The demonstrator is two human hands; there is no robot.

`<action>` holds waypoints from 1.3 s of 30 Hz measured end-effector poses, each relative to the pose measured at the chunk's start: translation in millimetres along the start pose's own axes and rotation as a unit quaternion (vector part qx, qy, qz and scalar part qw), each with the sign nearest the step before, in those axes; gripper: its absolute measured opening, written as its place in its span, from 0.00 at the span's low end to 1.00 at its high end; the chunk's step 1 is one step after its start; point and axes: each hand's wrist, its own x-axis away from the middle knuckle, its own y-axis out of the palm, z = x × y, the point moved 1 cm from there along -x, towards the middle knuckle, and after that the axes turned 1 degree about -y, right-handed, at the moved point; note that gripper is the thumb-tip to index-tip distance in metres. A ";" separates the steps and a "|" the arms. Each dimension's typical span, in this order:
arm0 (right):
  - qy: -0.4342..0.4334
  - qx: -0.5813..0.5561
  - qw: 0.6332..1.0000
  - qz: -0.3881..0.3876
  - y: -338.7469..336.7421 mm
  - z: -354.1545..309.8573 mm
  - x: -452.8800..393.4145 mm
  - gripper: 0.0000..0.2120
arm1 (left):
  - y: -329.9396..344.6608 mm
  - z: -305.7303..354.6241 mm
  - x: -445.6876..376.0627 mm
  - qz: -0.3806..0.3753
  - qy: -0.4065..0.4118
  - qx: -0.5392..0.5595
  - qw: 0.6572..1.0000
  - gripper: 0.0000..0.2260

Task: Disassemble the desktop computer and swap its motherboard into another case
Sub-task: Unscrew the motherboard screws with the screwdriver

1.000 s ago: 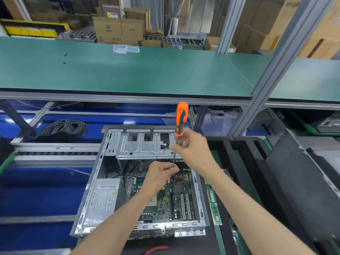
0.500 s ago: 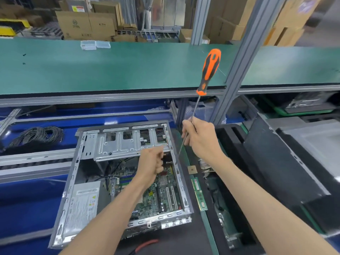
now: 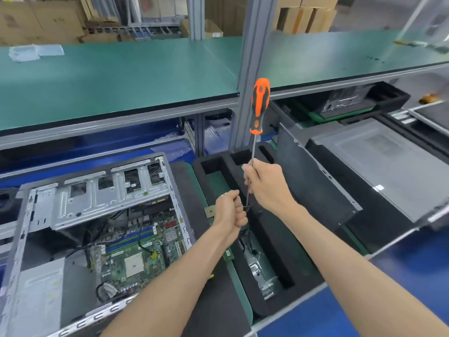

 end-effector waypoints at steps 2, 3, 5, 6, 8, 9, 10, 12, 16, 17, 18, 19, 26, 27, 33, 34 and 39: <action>0.005 0.003 1.000 0.000 -8.4 15.3 4.4 0.17 | 8.1 -19.3 -3.9 -0.002 -0.012 -0.007 1.000 0.22; 0.007 0.007 1.000 -0.001 -11.8 22.0 6.7 0.17 | 11.1 -29.0 -6.3 -0.003 -0.016 -0.015 1.000 0.22; 0.014 0.007 1.000 -0.002 -16.4 33.4 11.4 0.17 | 13.9 -47.8 -11.2 -0.006 -0.018 -0.040 0.999 0.22; 0.016 0.005 1.000 -0.002 -18.1 38.7 13.7 0.17 | 14.1 -57.2 -13.7 -0.008 -0.017 -0.051 0.999 0.21; 0.011 0.009 1.000 -0.006 -19.8 48.0 18.6 0.17 | 13.0 -75.1 -18.1 -0.013 -0.015 -0.067 0.998 0.22; 0.006 0.015 1.000 -0.010 -20.0 52.1 21.2 0.17 | 12.0 -83.3 -20.1 -0.016 -0.014 -0.072 0.997 0.22; -0.001 0.025 1.000 -0.015 -20.3 56.0 24.3 0.17 | 10.6 -91.0 -22.0 -0.021 -0.011 -0.077 0.997 0.22; -0.014 0.050 0.998 -0.021 -20.8 62.7 30.2 0.18 | 8.1 -103.9 -24.8 -0.034 -0.002 -0.091 0.995 0.22; -0.015 0.068 0.997 -0.029 -22.2 72.8 40.9 0.18 | 4.6 -124.7 -25.4 -0.065 0.003 -0.128 0.990 0.22; -0.014 0.069 0.997 -0.031 -22.7 74.2 42.8 0.17 | 3.5 -129.1 -24.9 -0.074 0.000 -0.134 0.988 0.22; -0.013 0.070 0.997 -0.033 -23.2 75.0 44.5 0.17 | 1.4 -133.0 -24.8 -0.086 -0.001 -0.140 0.986 0.23; -0.012 0.072 0.997 -0.034 -24.0 75.1 45.6 0.17 | -0.4 -135.7 -24.6 -0.097 -0.002 -0.151 0.984 0.25; -0.006 0.081 0.996 -0.039 -29.2 69.1 47.5 0.17 | -6.9 -136.6 -27.1 -0.114 -0.016 -0.245 0.963 0.30; -0.005 0.081 0.996 -0.040 -29.4 67.1 47.0 0.17 | -6.0 -134.0 -26.5 -0.096 -0.013 -0.249 0.964 0.28; -0.029 0.091 0.994 -0.045 -27.2 49.5 39.5 0.16 | 4.7 -106.6 -15.5 0.007 0.057 -0.355 0.933 0.05; -0.037 0.098 0.993 -0.046 -26.5 45.5 37.6 0.16 | 6.8 -101.3 -13.6 0.001 0.073 -0.361 0.930 0.04; -0.062 0.081 0.994 -0.027 -21.3 21.5 22.4 0.16 | 12.7 -61.4 -2.2 -0.074 0.168 -0.353 0.918 0.13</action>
